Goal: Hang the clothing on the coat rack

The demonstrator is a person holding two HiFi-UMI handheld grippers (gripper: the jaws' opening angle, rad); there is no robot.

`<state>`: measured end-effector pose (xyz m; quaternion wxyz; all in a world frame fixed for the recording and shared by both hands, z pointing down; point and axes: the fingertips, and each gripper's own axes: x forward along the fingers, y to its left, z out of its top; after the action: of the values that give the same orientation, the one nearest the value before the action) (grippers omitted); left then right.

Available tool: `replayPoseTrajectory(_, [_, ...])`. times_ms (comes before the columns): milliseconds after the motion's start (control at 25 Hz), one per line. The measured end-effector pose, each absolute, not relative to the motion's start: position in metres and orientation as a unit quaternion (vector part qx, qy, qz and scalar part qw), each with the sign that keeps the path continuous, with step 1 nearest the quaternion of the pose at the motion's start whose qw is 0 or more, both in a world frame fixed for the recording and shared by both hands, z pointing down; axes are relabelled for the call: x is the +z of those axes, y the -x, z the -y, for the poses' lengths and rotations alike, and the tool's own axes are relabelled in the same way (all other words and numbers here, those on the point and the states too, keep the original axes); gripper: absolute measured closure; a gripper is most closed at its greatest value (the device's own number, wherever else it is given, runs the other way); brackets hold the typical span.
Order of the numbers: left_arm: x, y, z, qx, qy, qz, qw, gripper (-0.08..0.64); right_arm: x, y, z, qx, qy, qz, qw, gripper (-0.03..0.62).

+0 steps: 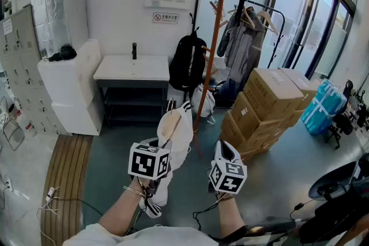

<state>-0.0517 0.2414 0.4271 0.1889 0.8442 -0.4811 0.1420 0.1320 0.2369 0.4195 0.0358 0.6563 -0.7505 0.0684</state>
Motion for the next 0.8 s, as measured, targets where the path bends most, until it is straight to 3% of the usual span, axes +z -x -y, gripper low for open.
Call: replayPoseTrajectory(800, [0.436,0.100,-0.232,0.153,-0.845,0.470,0.203,0.514,0.426,-0.083,-0.224,0.097,-0.644,0.758,0.034,0.569])
